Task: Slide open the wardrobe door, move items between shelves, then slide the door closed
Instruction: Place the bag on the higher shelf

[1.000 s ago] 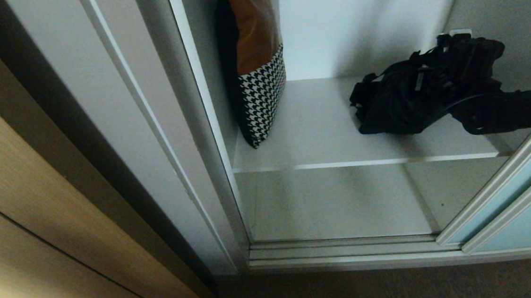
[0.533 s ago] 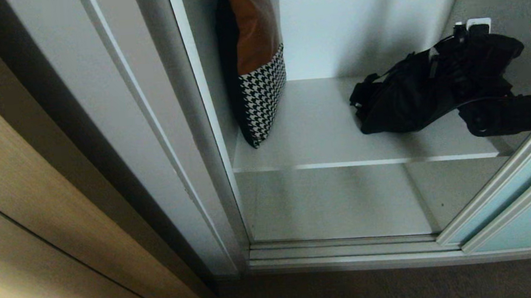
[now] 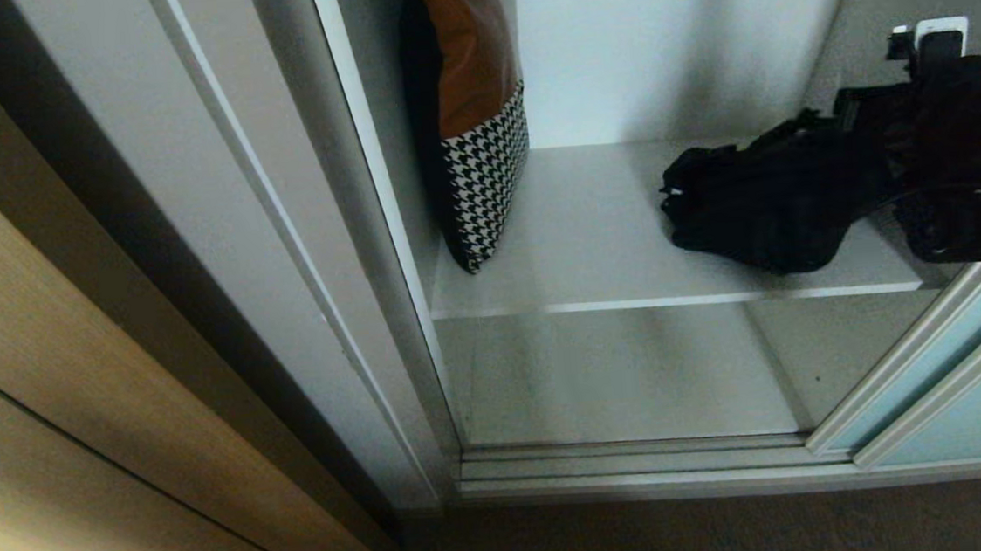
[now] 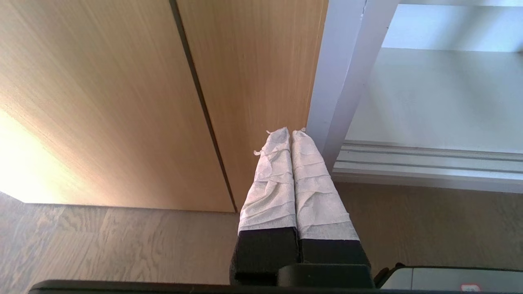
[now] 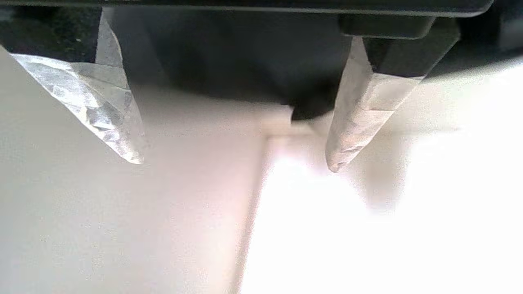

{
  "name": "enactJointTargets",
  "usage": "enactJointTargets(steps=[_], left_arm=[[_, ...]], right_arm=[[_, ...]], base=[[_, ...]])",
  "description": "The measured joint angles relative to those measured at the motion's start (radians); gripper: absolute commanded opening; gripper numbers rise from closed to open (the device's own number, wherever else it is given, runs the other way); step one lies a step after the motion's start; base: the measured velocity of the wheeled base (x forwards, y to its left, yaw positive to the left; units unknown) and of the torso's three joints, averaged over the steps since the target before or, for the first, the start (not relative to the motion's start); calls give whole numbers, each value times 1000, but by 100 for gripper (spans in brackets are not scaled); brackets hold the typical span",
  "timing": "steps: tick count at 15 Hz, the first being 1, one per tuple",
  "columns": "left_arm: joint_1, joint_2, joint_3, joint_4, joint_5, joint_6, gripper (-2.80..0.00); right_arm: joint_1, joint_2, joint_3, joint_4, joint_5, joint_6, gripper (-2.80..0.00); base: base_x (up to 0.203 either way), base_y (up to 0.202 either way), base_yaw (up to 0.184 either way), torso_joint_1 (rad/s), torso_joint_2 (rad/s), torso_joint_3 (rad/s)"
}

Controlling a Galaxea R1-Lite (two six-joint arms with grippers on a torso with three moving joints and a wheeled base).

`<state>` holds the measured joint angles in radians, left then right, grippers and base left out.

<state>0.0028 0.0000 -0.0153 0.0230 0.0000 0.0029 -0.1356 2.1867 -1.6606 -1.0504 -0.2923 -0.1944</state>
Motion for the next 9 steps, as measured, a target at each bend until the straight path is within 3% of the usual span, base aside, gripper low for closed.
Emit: enactJointTargets(steps=[5,7,8,9], left_arm=[[0,0,0,0,0,0,-280],[0,0,0,0,0,0,-280],[0,0,0,0,0,0,-280],[0,0,0,0,0,0,-280]], right_arm=[[-15,-99,161,-184,43,-98,0],[-15,-149,223,-214,48,-101,0],[-9,-183,266,-207,56,-98,-280],[-2,-222,317,-184,70,-92,-280]], base=[[0,0,0,0,0,0],[0,0,0,0,0,0],[0,0,0,0,0,0],[0,0,0,0,0,0]])
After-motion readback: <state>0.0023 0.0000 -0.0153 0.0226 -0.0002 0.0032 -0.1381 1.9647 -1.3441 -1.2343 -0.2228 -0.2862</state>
